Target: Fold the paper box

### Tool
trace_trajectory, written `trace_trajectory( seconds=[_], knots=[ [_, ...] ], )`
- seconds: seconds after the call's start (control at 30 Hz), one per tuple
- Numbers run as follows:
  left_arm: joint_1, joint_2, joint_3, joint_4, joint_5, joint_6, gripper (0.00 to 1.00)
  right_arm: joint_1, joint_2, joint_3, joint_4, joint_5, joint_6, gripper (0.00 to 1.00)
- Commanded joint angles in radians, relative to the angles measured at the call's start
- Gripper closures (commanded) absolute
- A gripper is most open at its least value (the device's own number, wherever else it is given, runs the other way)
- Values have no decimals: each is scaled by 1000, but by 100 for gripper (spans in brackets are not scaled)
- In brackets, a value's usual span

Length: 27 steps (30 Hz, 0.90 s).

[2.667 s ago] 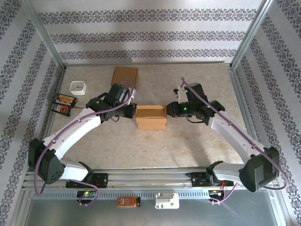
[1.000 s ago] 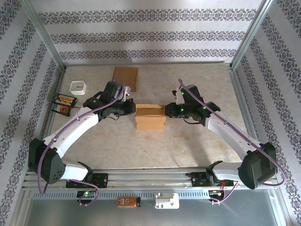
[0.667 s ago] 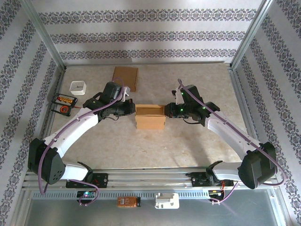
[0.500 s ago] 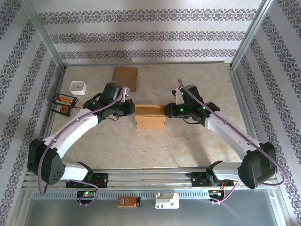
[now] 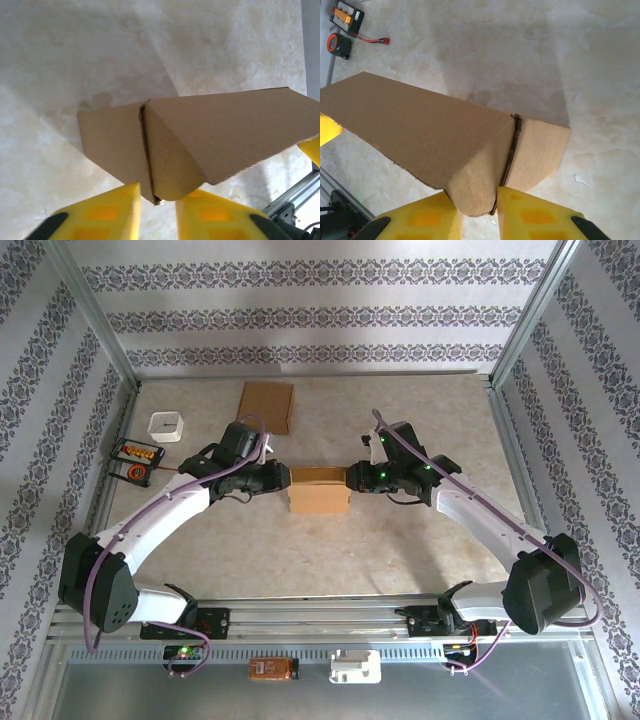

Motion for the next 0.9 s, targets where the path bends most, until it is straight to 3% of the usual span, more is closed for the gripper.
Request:
trace_trajectory(
  seconds=[0.0,0.27,0.37,0.67,0.87],
  knots=[
    [10,-37,-9,-27,-11,-1,71,9,-17,44,-23,-24,6,72],
    [10,-144,0,16,-67,8,48,-3,-81,86,-38,-3,-3,58],
    [11,-175,0,44,-108,-1,46,-9,-101,98,-40,44,-12,58],
    [11,-69,36,134,-60,-59,55,-5,-27,122,-8,51,-29,65],
    [11,-6,38,115,-14,-61,70,-3,5,106,-7,38,-35,71]
  ],
)
